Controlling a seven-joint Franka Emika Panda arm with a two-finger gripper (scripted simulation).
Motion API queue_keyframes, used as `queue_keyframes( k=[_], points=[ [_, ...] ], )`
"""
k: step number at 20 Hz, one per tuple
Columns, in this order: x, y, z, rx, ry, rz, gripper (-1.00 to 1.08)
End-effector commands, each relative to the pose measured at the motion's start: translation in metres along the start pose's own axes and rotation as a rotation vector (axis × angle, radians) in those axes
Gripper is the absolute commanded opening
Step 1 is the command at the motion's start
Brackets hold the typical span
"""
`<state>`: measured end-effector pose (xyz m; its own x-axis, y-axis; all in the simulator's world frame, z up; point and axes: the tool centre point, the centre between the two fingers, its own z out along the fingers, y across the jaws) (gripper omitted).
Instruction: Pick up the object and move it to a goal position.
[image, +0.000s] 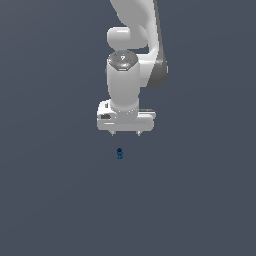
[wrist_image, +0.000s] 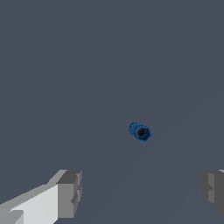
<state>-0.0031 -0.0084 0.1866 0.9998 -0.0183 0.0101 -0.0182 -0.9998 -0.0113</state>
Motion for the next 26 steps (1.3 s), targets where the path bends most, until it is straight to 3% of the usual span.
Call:
queue_keyframes(
  k=[1,15,26],
  points=[
    [0.0,0.0,0.0,0.0,0.0,0.0,1.0],
    [-0.004,0.003,-0.007,-0.003,-0.012,-0.032,1.0],
    [0.002,0.01,0.021,0.0,-0.012,0.108,1.0]
  ],
)
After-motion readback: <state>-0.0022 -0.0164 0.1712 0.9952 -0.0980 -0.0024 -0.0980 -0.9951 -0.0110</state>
